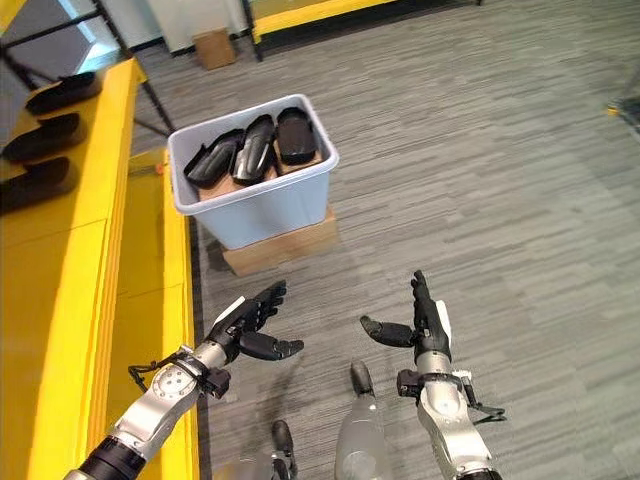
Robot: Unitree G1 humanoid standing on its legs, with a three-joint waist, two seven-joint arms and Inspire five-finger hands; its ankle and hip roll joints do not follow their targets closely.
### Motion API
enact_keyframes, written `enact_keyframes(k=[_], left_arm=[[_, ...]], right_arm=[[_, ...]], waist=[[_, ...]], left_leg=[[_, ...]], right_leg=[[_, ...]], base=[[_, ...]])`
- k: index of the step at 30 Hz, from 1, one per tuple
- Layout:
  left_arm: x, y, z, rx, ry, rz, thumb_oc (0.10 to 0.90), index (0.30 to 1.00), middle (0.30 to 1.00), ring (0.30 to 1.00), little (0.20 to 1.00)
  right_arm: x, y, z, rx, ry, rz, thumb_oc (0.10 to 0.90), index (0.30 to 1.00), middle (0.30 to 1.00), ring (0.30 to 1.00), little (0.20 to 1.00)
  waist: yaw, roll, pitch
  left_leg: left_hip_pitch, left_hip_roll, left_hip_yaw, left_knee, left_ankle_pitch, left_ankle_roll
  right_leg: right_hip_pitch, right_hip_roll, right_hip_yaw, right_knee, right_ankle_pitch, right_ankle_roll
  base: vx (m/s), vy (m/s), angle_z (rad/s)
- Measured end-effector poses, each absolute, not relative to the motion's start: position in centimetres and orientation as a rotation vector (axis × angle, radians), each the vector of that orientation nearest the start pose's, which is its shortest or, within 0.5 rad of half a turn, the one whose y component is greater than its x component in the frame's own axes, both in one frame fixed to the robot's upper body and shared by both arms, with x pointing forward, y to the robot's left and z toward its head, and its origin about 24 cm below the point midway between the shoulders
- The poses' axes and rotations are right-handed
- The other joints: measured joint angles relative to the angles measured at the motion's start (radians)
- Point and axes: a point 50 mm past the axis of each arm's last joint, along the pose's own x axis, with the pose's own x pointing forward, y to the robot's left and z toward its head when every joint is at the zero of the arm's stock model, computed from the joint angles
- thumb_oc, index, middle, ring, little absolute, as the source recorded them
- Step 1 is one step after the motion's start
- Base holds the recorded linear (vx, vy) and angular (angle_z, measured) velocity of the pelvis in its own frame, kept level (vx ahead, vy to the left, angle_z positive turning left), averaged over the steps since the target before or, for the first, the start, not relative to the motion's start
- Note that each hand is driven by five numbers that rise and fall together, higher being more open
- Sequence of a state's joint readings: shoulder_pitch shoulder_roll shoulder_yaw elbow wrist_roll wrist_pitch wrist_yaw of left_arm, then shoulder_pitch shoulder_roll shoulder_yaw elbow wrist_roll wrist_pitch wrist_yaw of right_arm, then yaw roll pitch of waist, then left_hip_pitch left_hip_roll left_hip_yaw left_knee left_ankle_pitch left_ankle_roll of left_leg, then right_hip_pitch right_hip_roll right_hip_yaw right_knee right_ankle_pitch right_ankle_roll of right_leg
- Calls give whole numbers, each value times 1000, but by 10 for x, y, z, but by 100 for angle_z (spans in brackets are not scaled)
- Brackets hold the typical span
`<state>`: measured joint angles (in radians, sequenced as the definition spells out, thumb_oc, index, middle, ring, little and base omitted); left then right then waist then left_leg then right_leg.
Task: Move parts from the plastic box to the shelf.
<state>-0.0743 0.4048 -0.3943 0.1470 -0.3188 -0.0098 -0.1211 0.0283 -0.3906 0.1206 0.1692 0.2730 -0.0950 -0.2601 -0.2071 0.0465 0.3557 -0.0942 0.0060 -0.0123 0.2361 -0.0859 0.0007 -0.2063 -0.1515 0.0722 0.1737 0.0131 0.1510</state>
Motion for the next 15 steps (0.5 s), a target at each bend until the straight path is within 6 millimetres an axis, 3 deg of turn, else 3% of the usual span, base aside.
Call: enact_keyframes(k=[2,3,4,5,9,11,13,15], left_arm=[[241,143,3,77,233,-445,900,1000,1000,1000,1000],[241,143,3,76,231,-448,900,1000,1000,1000,1000],[246,141,9,66,201,-449,900,1000,1000,1000,1000],[249,141,14,47,180,-444,900,1000,1000,1000,1000],[245,141,10,28,189,-443,900,1000,1000,1000,1000],[246,137,12,14,176,-448,900,1000,1000,1000,1000],[250,132,17,6,155,-456,900,1000,1000,1000,1000],[251,130,19,3,134,-454,900,1000,1000,1000,1000]], right_arm=[[247,-221,24,-146,73,-178,900,1000,1000,1000,1000],[248,-222,27,-161,56,-175,900,1000,1000,1000,1000],[250,-228,33,-194,25,-185,900,1000,1000,1000,1000],[251,-231,36,-212,17,-190,900,1000,1000,1000,1000],[253,-238,42,-249,2,-191,900,1000,1000,1000,1000],[253,-241,45,-261,-3,-193,900,1000,1000,1000,1000],[254,-245,47,-273,-9,-203,900,1000,1000,1000,1000],[253,-248,48,-281,-7,-210,900,1000,1000,1000,1000]], waist=[[8,15,-1],[0,27,-2],[-18,37,1],[-7,23,8],[-14,50,11],[-27,64,2],[-46,68,0],[-60,79,-15]], left_leg=[[41,9,57,109,-87,2],[74,15,68,100,-106,4],[126,49,107,6,-157,-11],[135,50,114,-14,-139,-26],[157,86,138,-37,-92,-69],[168,111,194,-89,-38,-71],[166,138,293,-19,-49,-76],[169,162,344,49,-66,-85]], right_leg=[[-20,27,-47,54,-11,-44],[-35,42,-72,96,-22,-63],[-77,66,-117,189,-64,-113],[-101,64,-123,233,-87,-129],[-98,63,-182,291,-133,-175],[-87,57,-232,282,-152,-199],[-66,40,-298,274,-163,-231],[-59,39,-337,266,-172,-245]], base=[[230,-330,16],[234,-318,57],[301,-395,65],[227,-294,55],[190,-246,34],[152,-217,61],[99,-220,84],[91,-300,74]])
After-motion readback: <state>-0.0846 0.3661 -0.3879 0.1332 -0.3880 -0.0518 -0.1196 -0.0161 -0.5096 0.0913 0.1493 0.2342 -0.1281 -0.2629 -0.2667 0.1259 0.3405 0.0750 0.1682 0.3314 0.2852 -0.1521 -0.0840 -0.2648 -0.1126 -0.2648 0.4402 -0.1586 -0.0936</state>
